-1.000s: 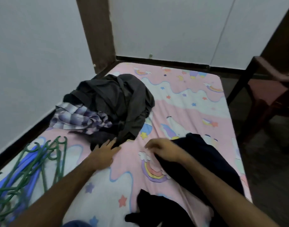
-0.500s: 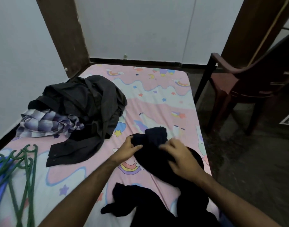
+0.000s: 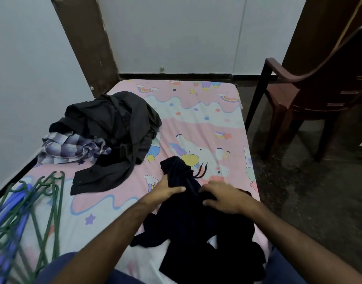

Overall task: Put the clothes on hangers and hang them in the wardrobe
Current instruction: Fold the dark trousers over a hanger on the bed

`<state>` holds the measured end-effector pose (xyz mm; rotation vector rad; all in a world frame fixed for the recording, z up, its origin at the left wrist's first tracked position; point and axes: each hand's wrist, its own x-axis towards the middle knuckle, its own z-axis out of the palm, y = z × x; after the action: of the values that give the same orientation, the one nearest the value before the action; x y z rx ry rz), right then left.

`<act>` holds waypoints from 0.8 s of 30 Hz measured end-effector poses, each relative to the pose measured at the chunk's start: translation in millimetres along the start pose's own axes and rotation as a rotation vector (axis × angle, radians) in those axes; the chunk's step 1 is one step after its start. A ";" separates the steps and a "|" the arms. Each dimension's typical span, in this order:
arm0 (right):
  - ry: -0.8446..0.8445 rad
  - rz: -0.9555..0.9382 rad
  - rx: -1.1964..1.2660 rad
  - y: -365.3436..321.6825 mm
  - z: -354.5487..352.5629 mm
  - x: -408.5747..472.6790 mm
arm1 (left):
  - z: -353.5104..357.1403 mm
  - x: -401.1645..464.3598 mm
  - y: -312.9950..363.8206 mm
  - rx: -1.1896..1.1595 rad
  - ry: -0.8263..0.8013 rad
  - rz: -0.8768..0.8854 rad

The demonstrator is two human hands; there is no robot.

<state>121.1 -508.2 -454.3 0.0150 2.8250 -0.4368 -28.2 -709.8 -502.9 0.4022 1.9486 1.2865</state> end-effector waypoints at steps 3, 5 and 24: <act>-0.294 -0.099 0.287 -13.0 -13.8 -5.4 | 11.7 -5.4 10.8 -0.012 0.020 0.057; -0.241 -0.108 0.503 -12.3 -41.2 -5.9 | 9.4 -12.8 37.8 0.051 -0.007 0.146; 0.778 -0.194 0.118 -62.2 -366.2 -16.5 | -159.1 -173.3 401.4 1.461 0.736 1.062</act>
<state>33.1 -458.1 -96.5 -0.0841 3.5722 -0.7816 -85.0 -741.7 -42.2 2.0931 3.2397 0.1176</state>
